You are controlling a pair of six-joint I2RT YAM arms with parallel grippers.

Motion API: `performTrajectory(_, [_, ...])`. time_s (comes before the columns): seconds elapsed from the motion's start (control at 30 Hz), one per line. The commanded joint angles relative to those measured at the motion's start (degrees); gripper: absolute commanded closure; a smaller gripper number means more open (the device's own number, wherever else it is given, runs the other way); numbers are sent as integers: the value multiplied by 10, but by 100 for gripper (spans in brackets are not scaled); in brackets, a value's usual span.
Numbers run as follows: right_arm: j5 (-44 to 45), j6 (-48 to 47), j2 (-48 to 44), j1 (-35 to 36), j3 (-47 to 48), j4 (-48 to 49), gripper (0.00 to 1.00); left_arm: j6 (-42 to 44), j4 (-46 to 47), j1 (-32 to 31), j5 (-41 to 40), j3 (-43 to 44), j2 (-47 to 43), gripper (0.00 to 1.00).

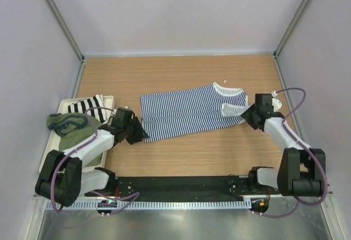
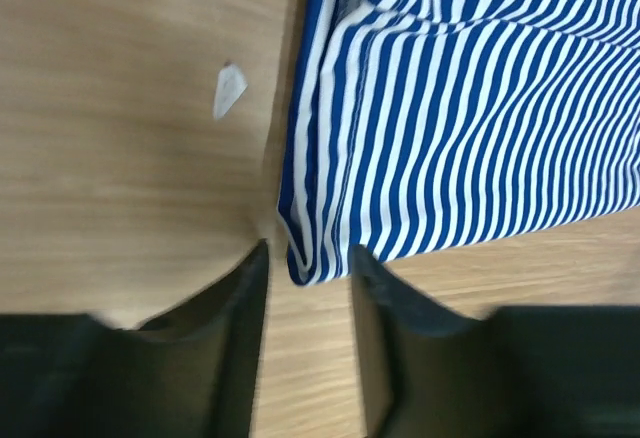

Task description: Fold and stack the tank tops

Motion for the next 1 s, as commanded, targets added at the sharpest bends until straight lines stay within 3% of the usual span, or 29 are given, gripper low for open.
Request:
performTrajectory(0.0, [37, -3, -72, -2, -40, -54, 51, -20, -44, -4, -22, -13, -59, 56])
performTrajectory(0.07, [63, 1, -123, -2, -59, -70, 43, -16, -84, -4, -44, -8, -106, 45])
performTrajectory(0.17, [76, -12, -173, -2, -59, -59, 39, -8, -129, -4, -101, 18, -143, 36])
performTrajectory(0.27, [31, -74, -171, -2, -25, -4, 39, 8, -136, 7, -115, 56, -110, 35])
performTrajectory(0.4, [-52, -102, -62, -2, 68, 11, 39, 18, -98, 41, -60, 120, -10, 37])
performTrajectory(0.43, [-109, -101, -35, -2, 83, 19, 40, 17, -83, 45, -59, 151, 7, 38])
performTrajectory(0.53, [-165, -80, 58, 5, 134, 63, 40, 15, -62, 47, -64, 216, 75, 39])
performTrajectory(0.77, [-153, -151, 293, 63, 382, 5, 45, 24, -46, 78, -67, 356, 222, 43])
performTrajectory(0.97, [-162, -172, 425, 87, 514, -21, 44, 34, -57, 94, -47, 427, 298, 42])
